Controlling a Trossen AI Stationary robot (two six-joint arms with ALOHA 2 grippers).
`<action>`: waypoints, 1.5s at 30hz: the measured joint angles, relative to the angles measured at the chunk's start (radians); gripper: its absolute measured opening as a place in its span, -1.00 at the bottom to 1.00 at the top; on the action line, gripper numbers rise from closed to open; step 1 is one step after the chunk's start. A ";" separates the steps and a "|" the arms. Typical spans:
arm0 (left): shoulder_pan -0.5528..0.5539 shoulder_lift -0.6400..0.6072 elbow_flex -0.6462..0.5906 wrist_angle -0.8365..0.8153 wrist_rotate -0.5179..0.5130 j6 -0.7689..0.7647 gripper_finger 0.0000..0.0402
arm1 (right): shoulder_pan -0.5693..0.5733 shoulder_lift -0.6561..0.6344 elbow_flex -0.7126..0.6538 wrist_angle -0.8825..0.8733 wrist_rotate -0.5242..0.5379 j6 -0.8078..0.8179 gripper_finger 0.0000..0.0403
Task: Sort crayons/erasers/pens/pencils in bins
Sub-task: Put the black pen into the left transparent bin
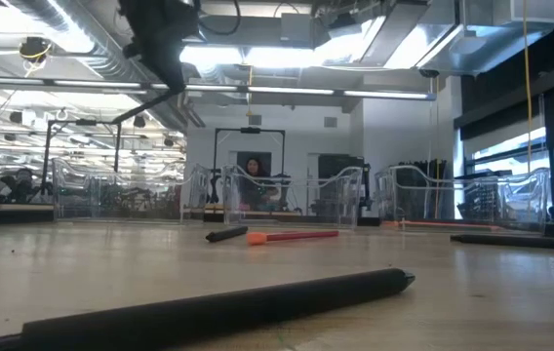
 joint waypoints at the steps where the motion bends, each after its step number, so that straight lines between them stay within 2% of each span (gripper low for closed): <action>1: 0.033 0.000 -0.001 0.001 0.000 0.057 -0.86 | -0.010 0.005 0.000 0.011 0.001 0.000 -0.37; 5: 0.138 0.007 -0.034 0.035 0.011 0.238 -0.86 | -0.045 0.035 0.000 0.026 0.002 0.000 -0.37; 13: 0.251 0.069 -0.123 0.138 0.065 0.365 -0.86 | -0.102 0.098 0.000 0.027 0.002 -0.002 -0.37; 22: 0.311 0.204 -0.166 0.180 0.087 0.398 -0.86 | -0.135 0.126 0.000 0.031 0.002 -0.001 -0.37; 34: 0.330 0.383 -0.175 0.213 0.086 0.423 -0.86 | -0.139 0.126 0.000 0.032 0.002 -0.001 -0.37; 39: 0.328 0.421 -0.175 0.212 0.053 0.433 -0.83 | -0.139 0.126 0.000 0.032 0.002 -0.001 -0.37; 45: 0.328 0.424 -0.175 0.228 0.041 0.451 -0.69 | -0.139 0.126 0.000 0.032 0.002 0.000 -0.37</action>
